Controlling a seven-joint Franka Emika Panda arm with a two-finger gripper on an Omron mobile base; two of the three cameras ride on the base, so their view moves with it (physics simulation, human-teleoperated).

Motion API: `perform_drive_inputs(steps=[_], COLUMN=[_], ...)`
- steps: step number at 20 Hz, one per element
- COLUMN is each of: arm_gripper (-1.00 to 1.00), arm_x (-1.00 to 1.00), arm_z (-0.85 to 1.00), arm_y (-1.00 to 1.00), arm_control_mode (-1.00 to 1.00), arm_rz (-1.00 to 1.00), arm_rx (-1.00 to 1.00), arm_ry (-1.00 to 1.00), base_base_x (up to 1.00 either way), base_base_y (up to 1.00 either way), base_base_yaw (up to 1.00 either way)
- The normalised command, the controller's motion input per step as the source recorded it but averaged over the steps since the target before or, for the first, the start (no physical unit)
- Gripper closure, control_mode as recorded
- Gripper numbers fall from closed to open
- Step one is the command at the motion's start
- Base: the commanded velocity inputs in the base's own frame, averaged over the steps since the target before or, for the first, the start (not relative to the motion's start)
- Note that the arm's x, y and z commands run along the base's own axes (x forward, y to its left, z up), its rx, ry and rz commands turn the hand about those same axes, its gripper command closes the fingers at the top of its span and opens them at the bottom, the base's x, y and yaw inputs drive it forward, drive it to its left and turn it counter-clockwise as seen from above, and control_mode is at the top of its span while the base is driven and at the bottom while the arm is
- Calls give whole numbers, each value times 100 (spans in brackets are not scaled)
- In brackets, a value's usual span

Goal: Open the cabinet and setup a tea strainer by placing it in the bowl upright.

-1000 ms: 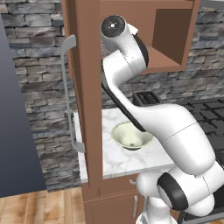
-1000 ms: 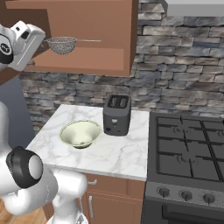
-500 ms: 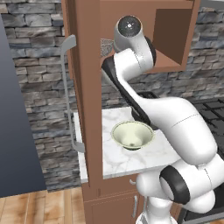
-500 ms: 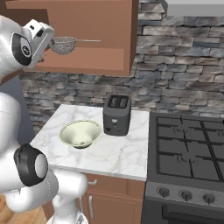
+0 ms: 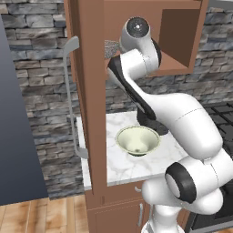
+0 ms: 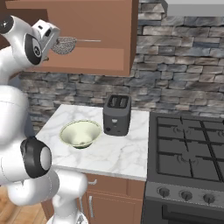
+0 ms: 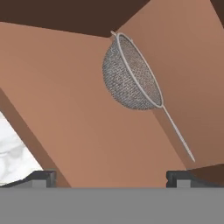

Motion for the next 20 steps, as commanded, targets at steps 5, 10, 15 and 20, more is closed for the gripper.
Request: perform_drive_inputs(steps=[5,10,15,20], arm_gripper=[-100,-100,-100,-100], arm_x=[32,29,12,17], arm_z=[0,1,13,0], arm_y=[0,2,10,22], arm_control_mode=[-100,-100,-100,-100], arm_rz=[11,4,0,0], arm_rx=[-3,-3,-8,-5], arm_ry=[5,3,0,0], base_base_x=[0,0,0,0], base_base_y=[0,0,0,0], base_base_yaw=[0,0,0,0])
